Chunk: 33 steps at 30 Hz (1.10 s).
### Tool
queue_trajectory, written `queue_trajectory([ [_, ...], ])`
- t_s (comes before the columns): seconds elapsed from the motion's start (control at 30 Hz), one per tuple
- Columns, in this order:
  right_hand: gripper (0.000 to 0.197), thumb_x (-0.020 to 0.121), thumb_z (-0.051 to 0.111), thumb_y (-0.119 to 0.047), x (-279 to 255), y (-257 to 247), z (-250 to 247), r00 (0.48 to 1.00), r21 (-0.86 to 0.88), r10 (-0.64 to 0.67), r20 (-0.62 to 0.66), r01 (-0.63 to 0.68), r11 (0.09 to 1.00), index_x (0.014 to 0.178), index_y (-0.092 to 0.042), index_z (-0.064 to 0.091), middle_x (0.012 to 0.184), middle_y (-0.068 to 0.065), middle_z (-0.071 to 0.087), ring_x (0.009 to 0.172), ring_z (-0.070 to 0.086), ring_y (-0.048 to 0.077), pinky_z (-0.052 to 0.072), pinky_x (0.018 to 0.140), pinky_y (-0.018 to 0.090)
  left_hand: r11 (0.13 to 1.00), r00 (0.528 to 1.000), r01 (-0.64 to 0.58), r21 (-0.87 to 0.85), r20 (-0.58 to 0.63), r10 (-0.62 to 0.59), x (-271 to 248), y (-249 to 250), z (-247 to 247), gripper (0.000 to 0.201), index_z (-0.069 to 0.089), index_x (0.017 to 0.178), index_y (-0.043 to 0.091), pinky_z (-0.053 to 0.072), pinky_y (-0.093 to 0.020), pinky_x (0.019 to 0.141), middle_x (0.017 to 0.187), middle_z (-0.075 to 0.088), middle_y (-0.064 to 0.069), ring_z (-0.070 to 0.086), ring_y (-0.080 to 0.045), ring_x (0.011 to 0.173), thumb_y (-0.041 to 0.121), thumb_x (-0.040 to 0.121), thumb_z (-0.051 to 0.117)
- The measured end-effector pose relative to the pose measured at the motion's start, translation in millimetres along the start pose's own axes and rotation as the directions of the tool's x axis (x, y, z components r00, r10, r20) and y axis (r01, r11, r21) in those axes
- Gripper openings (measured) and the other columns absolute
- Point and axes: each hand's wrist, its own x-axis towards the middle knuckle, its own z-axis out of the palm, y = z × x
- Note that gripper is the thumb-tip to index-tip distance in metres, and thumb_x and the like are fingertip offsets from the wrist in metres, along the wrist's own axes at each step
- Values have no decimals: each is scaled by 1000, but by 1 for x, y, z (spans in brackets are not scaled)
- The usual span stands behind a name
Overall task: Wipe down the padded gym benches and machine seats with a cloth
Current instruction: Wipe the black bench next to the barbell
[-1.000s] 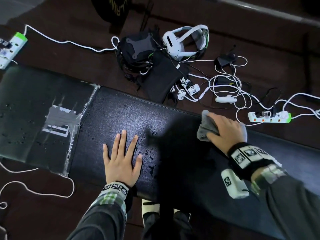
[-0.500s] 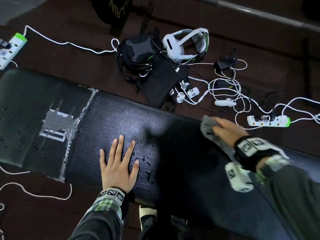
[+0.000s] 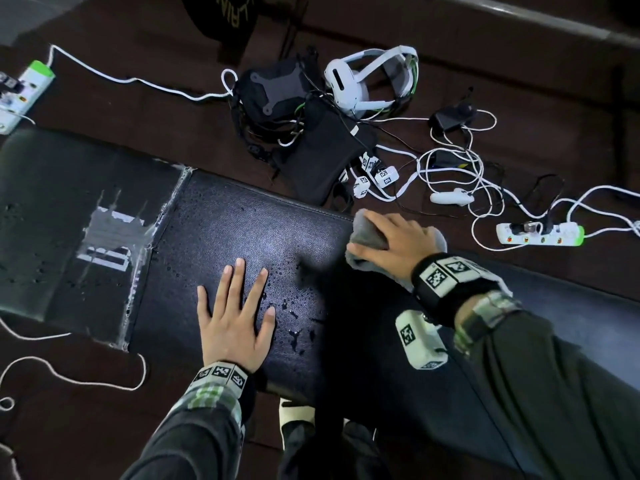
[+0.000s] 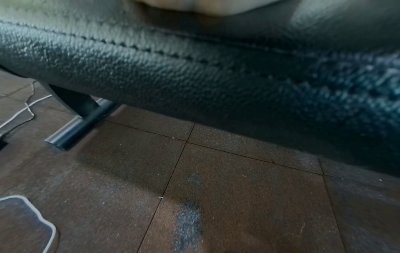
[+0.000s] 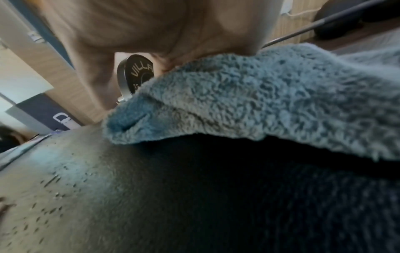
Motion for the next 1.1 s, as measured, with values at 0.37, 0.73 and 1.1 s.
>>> queue_trajectory([
  [0.37,75,71,20,-83,-37,92,1,990,-11,111,-86,-112,994,136,-49,31,133,-9,48,120,49,23,35,100,44,1000,1000,1,5,-20,-1,-1,2,0,60,40,149,27,11,-58,118,160,28,-7,25,-23,147,47,93,36],
  [0.73,65,75,46,-75,-7,28,2,997,8,39,-68,-39,999,134,-51,30,136,-5,45,122,44,30,26,106,42,1000,999,-6,12,-37,7,-1,-1,3,60,41,149,27,11,-57,118,160,29,-7,26,-23,147,47,93,37],
  [1.1,89,61,37,-76,-73,99,52,935,-34,34,-352,-49,998,141,-36,33,145,9,36,133,29,34,29,105,55,1000,1000,-7,4,-30,7,-1,-1,4,61,35,151,31,8,-57,118,162,24,-5,21,-22,149,48,92,36],
])
